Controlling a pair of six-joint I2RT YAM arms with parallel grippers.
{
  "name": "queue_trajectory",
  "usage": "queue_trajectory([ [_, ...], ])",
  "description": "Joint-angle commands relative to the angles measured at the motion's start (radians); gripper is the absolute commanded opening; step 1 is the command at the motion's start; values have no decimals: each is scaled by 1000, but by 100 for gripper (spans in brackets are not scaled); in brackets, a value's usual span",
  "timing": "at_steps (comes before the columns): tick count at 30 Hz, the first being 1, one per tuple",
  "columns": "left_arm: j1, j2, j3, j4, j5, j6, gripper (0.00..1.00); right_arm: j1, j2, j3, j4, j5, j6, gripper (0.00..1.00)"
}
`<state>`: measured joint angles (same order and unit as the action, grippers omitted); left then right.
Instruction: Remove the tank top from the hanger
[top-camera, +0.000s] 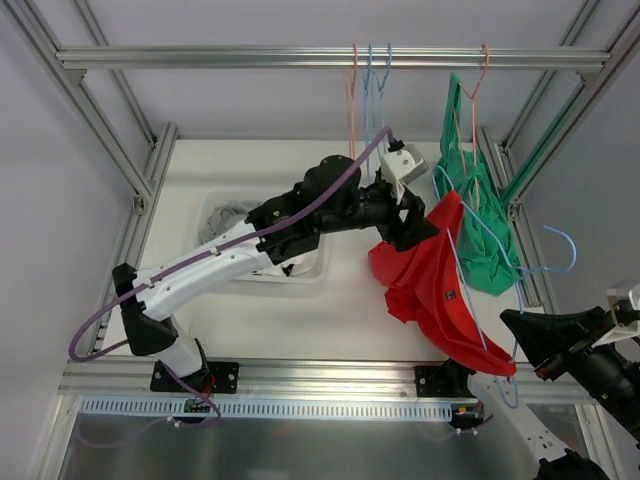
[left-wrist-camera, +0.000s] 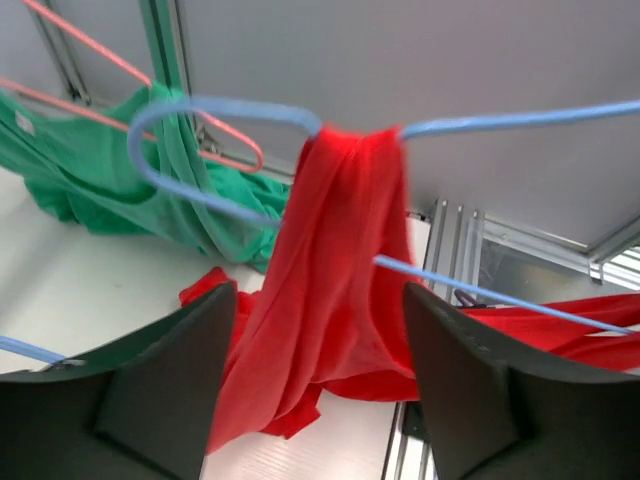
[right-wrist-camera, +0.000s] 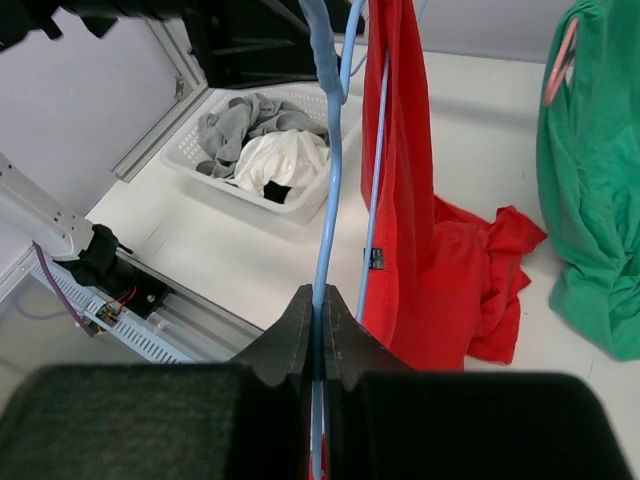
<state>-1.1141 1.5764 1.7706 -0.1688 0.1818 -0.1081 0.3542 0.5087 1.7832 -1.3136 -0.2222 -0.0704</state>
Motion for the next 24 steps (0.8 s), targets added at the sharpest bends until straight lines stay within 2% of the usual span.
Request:
queue_trajectory([
  [1, -19, 20, 41, 48, -59, 27, 62, 11, 22, 30, -19, 61, 6, 0],
  [2, -20, 28, 38, 49, -76, 28, 56, 12, 24, 30, -19, 46, 6, 0],
  [7, -20, 40, 35, 74, -139, 39, 54, 11, 37, 30, -4, -8, 18, 0],
  [12, -20, 54, 35, 91, -105, 39, 54, 12, 36, 9, 31, -34, 30, 0],
  [13, -20, 63, 36, 98, -101, 36, 51, 12, 39, 5, 34, -32, 32, 0],
  [14, -20, 66, 38, 101, -99, 35, 45, 11, 40, 4, 37, -37, 31, 0],
  [15, -20, 71, 39, 101, -99, 33, 34, 11, 40, 2, 39, -36, 30, 0],
  [16, -20, 74, 39, 104, -97, 28, 27, 11, 42, 2, 40, -37, 32, 0],
  [18, -20, 76, 39, 104, -96, 25, 16, 11, 42, 1, 42, -32, 29, 0],
  [19, -20, 76, 38, 104, -96, 24, 6, 12, 40, -1, 42, -28, 27, 0],
  [21, -20, 66, 27, 107, -102, 21, 0, 11, 34, -13, 42, -19, 24, 0],
  [24, -20, 40, 6, 109, -165, 12, 0, 11, 19, -53, 39, -6, 17, 0],
])
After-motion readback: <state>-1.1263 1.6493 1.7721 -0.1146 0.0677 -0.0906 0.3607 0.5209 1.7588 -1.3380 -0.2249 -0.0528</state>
